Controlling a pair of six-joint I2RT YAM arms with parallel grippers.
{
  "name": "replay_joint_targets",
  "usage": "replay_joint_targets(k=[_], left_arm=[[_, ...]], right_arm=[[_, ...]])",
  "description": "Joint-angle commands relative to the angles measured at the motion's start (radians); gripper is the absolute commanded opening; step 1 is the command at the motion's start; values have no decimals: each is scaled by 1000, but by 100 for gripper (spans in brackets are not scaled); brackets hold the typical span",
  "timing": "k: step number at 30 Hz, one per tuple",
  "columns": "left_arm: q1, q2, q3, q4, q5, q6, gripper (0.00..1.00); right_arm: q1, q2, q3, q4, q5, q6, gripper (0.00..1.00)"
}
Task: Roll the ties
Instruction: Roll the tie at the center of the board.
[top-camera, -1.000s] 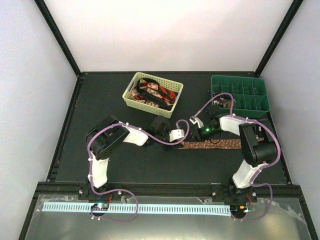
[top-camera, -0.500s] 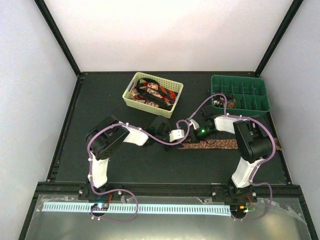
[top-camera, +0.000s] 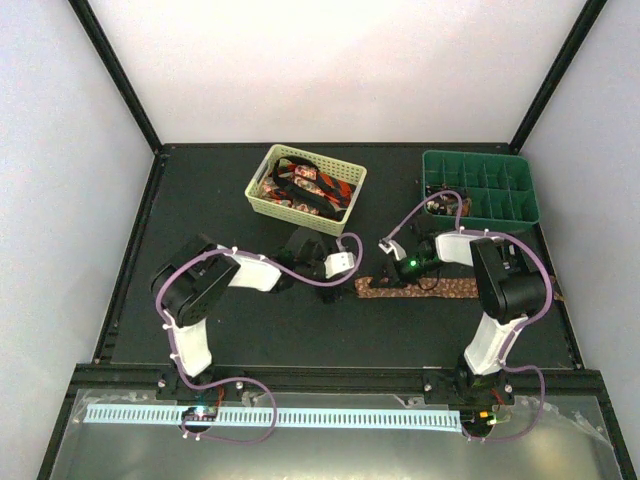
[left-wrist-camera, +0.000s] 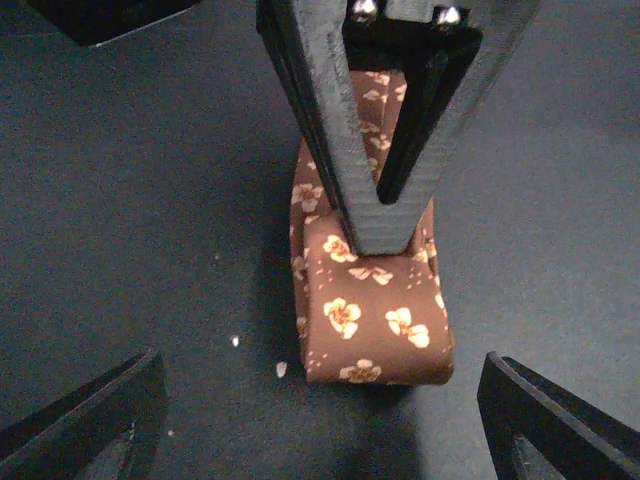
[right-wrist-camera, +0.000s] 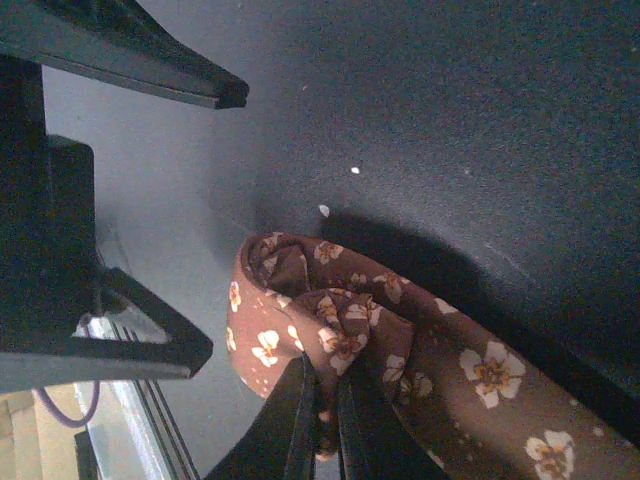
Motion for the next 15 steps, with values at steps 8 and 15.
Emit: replay_joint_targets(k=[8,15], left_arm=[[-89,147,57,91,-30,3,99],[-120,207,107,45,-39,23,86]], right_arm=[[-8,9,-35,23,-22,1,2],[-8,-31,-49,39,-73,11,2]])
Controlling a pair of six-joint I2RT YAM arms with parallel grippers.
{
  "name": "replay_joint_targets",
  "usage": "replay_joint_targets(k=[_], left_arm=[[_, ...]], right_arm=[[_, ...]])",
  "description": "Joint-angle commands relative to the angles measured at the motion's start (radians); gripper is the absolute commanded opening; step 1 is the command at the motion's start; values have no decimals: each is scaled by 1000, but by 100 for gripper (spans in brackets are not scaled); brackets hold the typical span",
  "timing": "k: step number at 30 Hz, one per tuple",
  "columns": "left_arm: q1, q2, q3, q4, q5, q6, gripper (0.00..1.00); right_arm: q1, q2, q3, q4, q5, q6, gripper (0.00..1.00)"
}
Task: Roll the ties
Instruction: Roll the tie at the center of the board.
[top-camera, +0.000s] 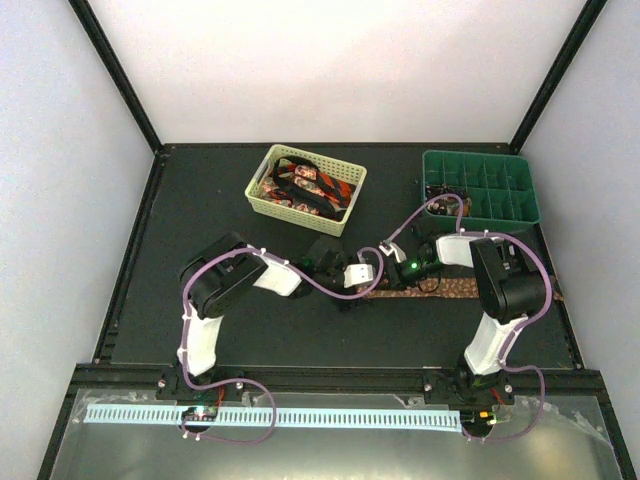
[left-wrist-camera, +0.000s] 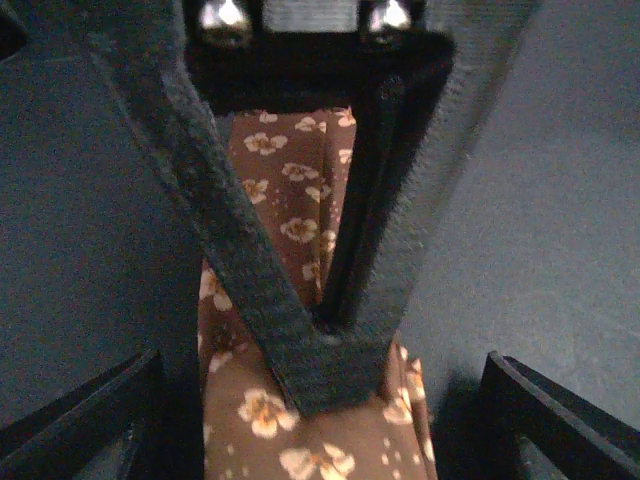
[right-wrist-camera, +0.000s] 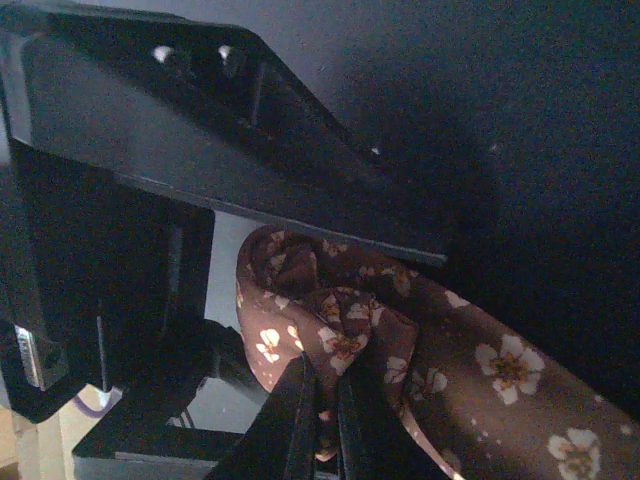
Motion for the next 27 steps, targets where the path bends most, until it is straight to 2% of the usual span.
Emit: replay_joint_targets(k=[1,3,7,9,14,19,25,27], left_arm=[[-13,54,26,-72,-13,15,83],[-13,47,14,-96,-16,25,73],[-6,12,-20,-146,-28,40,48],[1,-10,-40,-166,-31,49,43],[27,-57,-76,-196,-23,48,38],[49,-81,-104,-159,7,19,41],[72,-112,-180,43,76,-92,66],[72,-111,-208,121,91,-113,71]], right_arm=[[-4,-41,-24,17,-34,11,2],[-4,-55,-24,21,-50,17,2],[-5,-72,-18,18,-68,27,2],[-7,-68,-19,17,-60,26,2],[-19,-28,-18,0,25,11,2],[-17,2,-34,9,77,4,2],[8,17,-16,-20,112,0,2],[19,23,-14,-20,118,3,2]])
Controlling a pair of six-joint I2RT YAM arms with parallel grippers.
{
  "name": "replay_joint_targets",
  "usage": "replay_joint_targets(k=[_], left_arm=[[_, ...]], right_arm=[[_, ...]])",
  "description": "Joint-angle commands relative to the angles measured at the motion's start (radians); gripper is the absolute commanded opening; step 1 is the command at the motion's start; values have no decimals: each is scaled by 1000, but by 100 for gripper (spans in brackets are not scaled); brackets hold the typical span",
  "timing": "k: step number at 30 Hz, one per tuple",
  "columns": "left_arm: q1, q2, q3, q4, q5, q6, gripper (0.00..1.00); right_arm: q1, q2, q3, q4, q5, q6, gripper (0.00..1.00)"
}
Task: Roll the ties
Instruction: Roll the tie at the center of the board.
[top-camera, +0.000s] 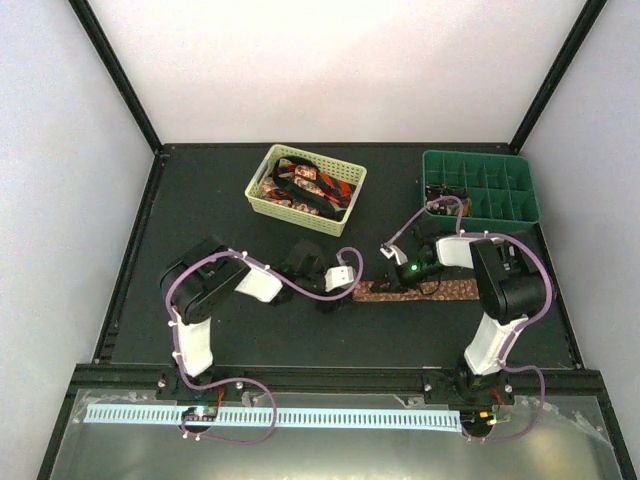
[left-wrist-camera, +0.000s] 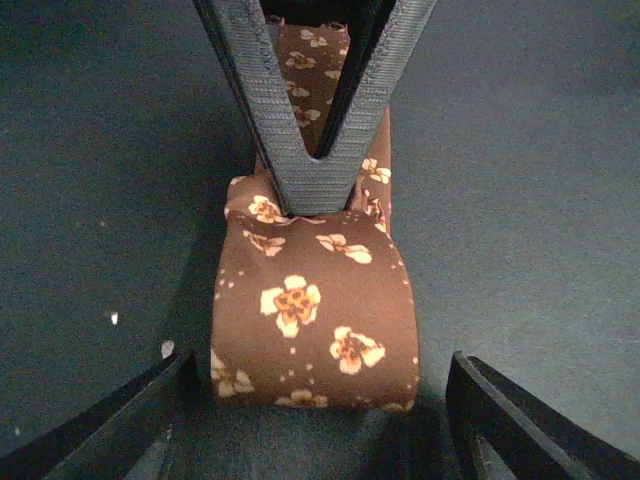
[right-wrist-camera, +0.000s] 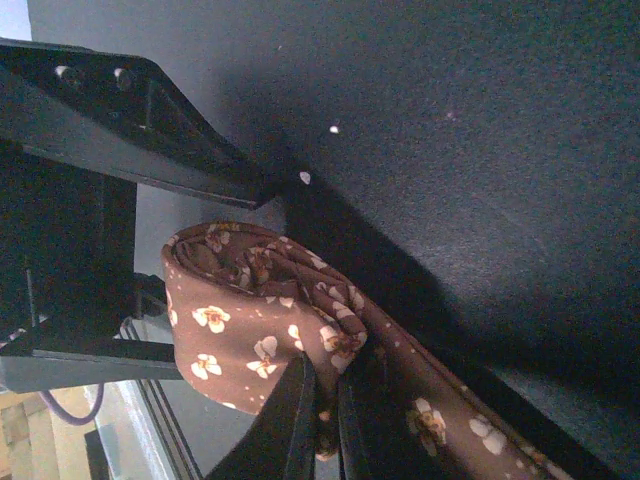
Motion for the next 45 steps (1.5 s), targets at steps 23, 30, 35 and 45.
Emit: replay_joint_targets(k=[23,30,35,45], left_arm=[[-48,38,-38,58,-112,-43,36],[-59,29,10,-134,-176,6,34],[-65,42,23,-160,-188,19,34],[-68,47,30,-163,-186,18,34]], right_arm=[[45,23,57,-46,54,-35,29],[2,-118,76,-109,39,-112,52],[63,-105,105,-109,3,-76,52],[133,-18,130,-91,89,-67,27]])
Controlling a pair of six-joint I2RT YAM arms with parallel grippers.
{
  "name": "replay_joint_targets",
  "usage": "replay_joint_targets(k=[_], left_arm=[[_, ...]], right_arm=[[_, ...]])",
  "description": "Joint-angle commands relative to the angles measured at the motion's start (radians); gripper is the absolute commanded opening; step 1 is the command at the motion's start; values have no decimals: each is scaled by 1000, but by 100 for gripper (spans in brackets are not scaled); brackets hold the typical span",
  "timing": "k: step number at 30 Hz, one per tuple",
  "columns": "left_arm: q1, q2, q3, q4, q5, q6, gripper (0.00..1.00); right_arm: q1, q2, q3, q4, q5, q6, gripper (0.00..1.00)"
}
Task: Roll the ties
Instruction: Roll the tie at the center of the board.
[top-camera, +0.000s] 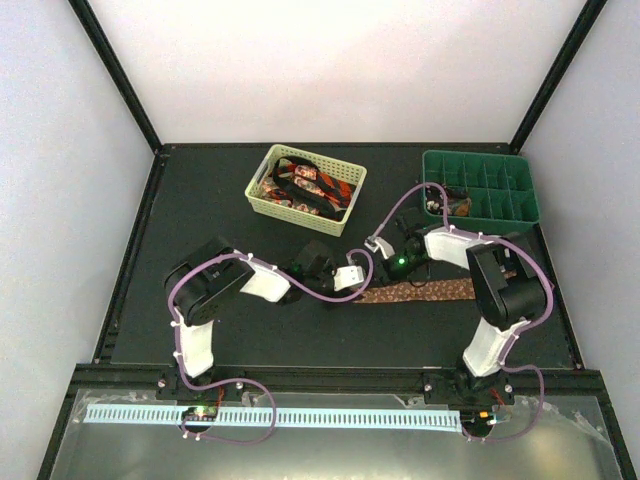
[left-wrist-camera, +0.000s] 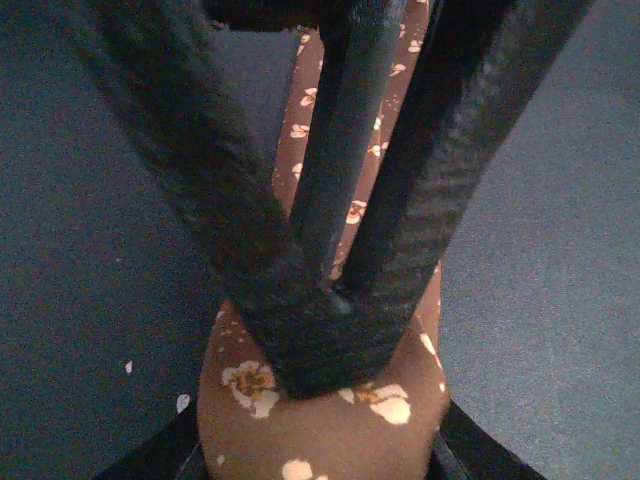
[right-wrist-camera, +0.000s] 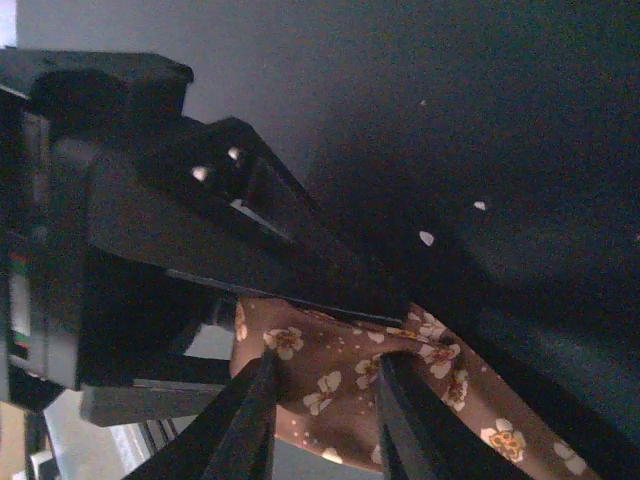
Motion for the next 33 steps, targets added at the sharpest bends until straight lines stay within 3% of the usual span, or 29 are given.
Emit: replay_joint_targets(k=[1,4,15,20,23,27,33], left_arm=[[-13,36,-7,-146,-69,28,34],[-13,32,-8,-148,-75,23,34],[-13,33,-11,-142,-73,20,36],[-9,12,-29,-99,-58,0,64],[-6,-29,-65,-16,-13,-8,76],[-5,-60,-97,102,35,-6,84],[-4,12,-74,235,101,-39,87]], right_arm=[[24,15,11,1,33,-6,16],[23,5,8,-24,52,-22,2],[-42,-20,-57,-20,19,-11,2],[-56,-23,-69,-9,38,-2,2],[-78,1,-74,-6,45,8,2],[-100,14,-70,-11,68,21,2],[-100,16,-75,-23,50,34,2]])
